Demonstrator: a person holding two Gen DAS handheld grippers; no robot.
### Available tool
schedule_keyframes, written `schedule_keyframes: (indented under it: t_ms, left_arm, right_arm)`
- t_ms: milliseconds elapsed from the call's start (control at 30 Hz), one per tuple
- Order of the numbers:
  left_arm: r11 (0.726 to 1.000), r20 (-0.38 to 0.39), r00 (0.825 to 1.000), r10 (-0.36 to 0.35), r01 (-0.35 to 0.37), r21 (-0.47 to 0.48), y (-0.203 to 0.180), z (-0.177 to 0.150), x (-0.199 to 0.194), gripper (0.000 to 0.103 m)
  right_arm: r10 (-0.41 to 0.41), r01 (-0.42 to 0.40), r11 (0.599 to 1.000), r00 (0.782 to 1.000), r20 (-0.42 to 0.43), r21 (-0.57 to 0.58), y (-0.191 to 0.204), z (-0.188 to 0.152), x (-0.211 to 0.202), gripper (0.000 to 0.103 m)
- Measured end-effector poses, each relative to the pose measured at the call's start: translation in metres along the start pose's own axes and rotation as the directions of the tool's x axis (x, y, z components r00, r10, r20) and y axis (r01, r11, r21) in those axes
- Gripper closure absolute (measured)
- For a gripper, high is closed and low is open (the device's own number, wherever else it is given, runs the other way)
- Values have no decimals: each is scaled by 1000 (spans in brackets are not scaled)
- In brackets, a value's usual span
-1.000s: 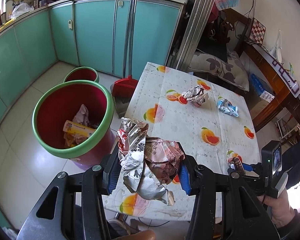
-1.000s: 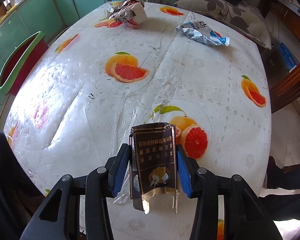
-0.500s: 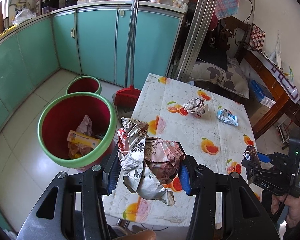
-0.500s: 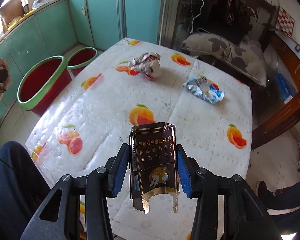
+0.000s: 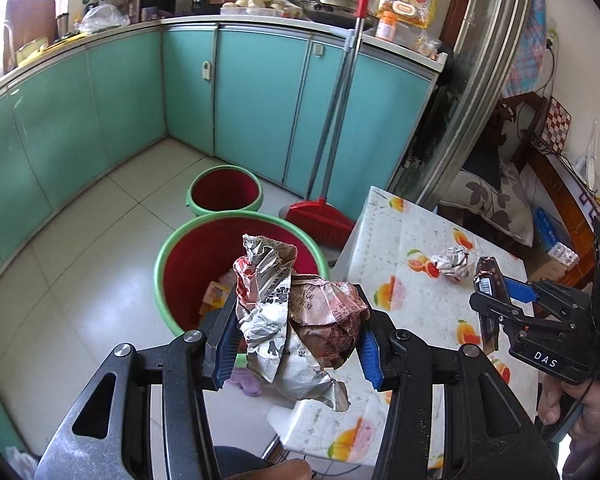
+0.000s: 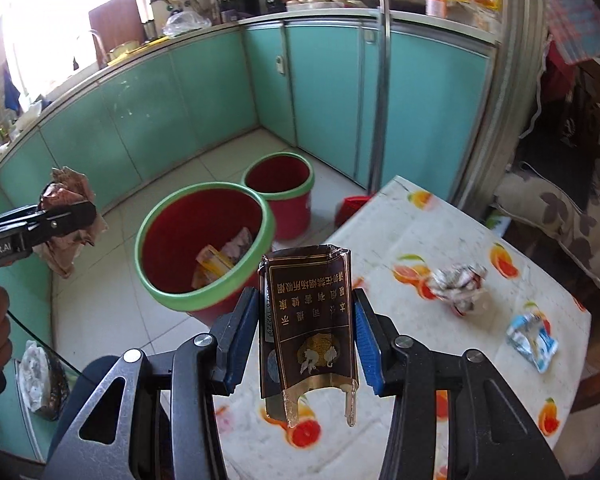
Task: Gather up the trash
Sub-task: 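Carry foil and box over the red bucket and open both tools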
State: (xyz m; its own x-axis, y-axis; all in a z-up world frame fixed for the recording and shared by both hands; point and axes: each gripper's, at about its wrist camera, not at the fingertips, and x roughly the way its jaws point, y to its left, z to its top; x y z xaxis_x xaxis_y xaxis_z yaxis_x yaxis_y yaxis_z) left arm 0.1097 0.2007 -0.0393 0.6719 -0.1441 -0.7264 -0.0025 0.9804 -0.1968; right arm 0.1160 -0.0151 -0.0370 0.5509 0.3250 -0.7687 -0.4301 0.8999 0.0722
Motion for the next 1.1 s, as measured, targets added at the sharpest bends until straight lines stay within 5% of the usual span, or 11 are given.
schedule_keyframes:
  t_ms: [400,1100]
  left_arm:
    - [995,-8,999,-42,41,-91,76,25,26,54]
    - [984,-75,993,-93,80,-161,120,26,84,53]
  right_arm:
    - [201,-200,975,980,4,-100,90,82,88,59]
    - [231,-238,967,969,-82,-86,111,106,201,57]
